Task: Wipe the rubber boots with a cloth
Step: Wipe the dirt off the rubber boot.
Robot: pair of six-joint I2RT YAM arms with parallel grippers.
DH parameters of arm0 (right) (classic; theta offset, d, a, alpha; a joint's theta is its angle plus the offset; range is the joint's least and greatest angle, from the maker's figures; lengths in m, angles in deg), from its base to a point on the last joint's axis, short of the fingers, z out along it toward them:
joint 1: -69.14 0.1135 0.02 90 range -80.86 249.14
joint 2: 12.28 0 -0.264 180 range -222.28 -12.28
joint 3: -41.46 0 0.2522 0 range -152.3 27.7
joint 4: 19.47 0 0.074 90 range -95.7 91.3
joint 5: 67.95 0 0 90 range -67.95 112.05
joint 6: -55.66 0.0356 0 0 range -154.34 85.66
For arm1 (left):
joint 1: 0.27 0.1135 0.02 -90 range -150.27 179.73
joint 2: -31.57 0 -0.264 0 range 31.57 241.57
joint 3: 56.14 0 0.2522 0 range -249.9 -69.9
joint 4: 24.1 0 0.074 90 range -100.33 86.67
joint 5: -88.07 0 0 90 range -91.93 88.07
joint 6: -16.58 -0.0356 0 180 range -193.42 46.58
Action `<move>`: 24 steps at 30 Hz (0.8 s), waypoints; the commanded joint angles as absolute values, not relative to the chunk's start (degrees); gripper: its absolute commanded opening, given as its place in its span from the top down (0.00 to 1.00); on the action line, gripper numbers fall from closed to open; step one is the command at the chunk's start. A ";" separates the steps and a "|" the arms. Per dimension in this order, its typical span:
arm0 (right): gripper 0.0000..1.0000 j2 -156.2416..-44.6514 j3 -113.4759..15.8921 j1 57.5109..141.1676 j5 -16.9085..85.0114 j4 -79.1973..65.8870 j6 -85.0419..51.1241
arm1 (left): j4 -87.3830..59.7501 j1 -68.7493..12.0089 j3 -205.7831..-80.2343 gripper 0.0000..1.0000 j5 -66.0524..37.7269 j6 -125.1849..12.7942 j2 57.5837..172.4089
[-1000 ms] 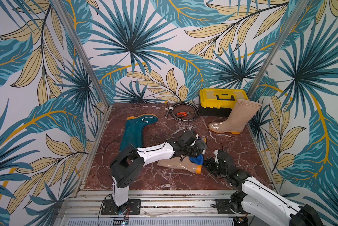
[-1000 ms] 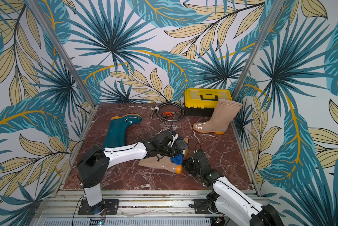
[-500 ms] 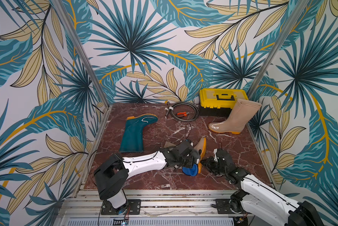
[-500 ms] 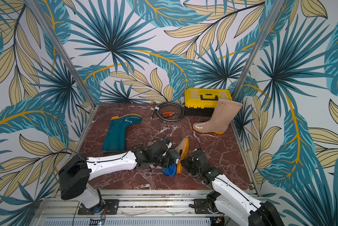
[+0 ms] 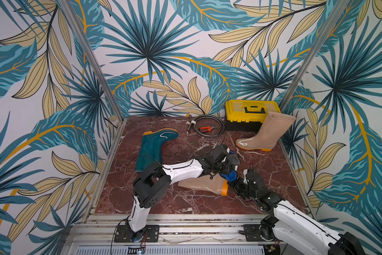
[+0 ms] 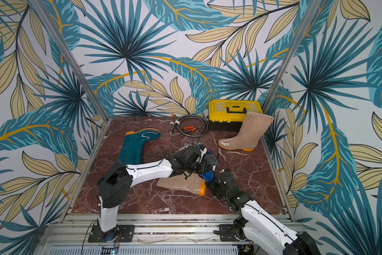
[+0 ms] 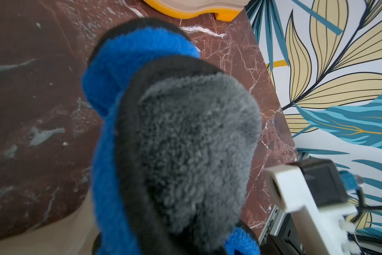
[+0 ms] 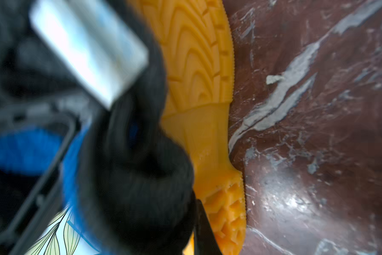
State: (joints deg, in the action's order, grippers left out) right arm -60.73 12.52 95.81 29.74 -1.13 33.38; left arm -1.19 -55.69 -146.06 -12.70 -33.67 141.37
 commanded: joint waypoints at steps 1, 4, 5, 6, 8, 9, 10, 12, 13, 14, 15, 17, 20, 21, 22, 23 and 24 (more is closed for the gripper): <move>0.89 -64.18 18.55 95.63 23.68 16.62 34.21 | 2.94 -59.35 -137.68 1.00 -9.31 -31.63 136.11; 0.89 -64.87 18.41 95.67 23.68 16.38 34.12 | 2.94 -62.82 -131.38 1.00 -5.68 -28.10 131.34; 0.90 -65.07 18.35 95.68 23.65 16.26 34.20 | 2.94 -63.97 -129.40 1.00 -4.85 -26.58 130.08; 0.90 -65.15 18.28 95.67 23.65 16.27 34.21 | 2.94 -64.91 -127.88 1.00 -4.20 -25.27 129.12; 0.90 -65.11 18.28 95.66 23.56 16.18 34.20 | 2.94 -66.31 -125.04 1.00 -3.27 -23.08 126.93; 0.90 -65.03 18.22 95.62 23.52 16.26 34.11 | 2.94 -66.45 -124.04 1.00 -3.04 -22.65 125.92; 0.90 -64.88 18.21 95.66 23.55 16.30 34.04 | 3.00 -66.45 -123.09 1.00 -2.39 -22.38 124.49; 0.89 -64.50 17.60 95.67 23.38 16.61 33.21 | 3.01 -65.96 -122.25 1.00 0.08 -23.51 121.82; 0.89 -64.32 16.99 95.68 23.31 16.94 32.55 | 3.09 -65.42 -122.32 1.00 1.03 -24.85 120.88; 0.89 -64.14 16.14 95.65 23.10 17.42 31.97 | 3.11 -64.45 -122.81 1.00 3.24 -26.15 120.69; 0.89 -63.98 15.31 95.68 22.96 17.95 31.45 | 3.20 -63.17 -123.34 1.00 2.95 -27.24 120.76; 0.89 -63.62 13.10 95.61 22.67 19.63 30.15 | 3.20 -59.13 -124.53 1.00 -0.58 -28.72 120.63; 0.87 -62.64 8.98 95.67 21.52 24.43 27.46 | 3.56 -54.43 -124.46 1.00 -0.41 -32.09 117.41; 0.86 -62.20 7.63 95.68 20.81 26.24 26.28 | 4.23 -52.90 -123.95 1.00 -0.28 -32.92 115.89; 0.84 -61.80 5.85 95.68 19.76 28.33 24.74 | 5.03 -50.89 -123.38 1.00 0.09 -33.83 113.91; 0.82 -61.58 3.61 95.81 18.71 29.99 22.31 | 8.00 -48.83 -122.45 1.00 0.62 -34.88 111.78; 0.79 -61.78 1.72 96.00 18.26 30.71 19.69 | 9.81 -46.82 -121.62 1.00 1.03 -35.46 110.14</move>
State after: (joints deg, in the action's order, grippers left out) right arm -61.30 4.15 95.90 24.18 16.60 26.76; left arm 5.28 -50.40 -122.72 -0.74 -31.31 115.57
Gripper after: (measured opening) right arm 0.195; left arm 0.128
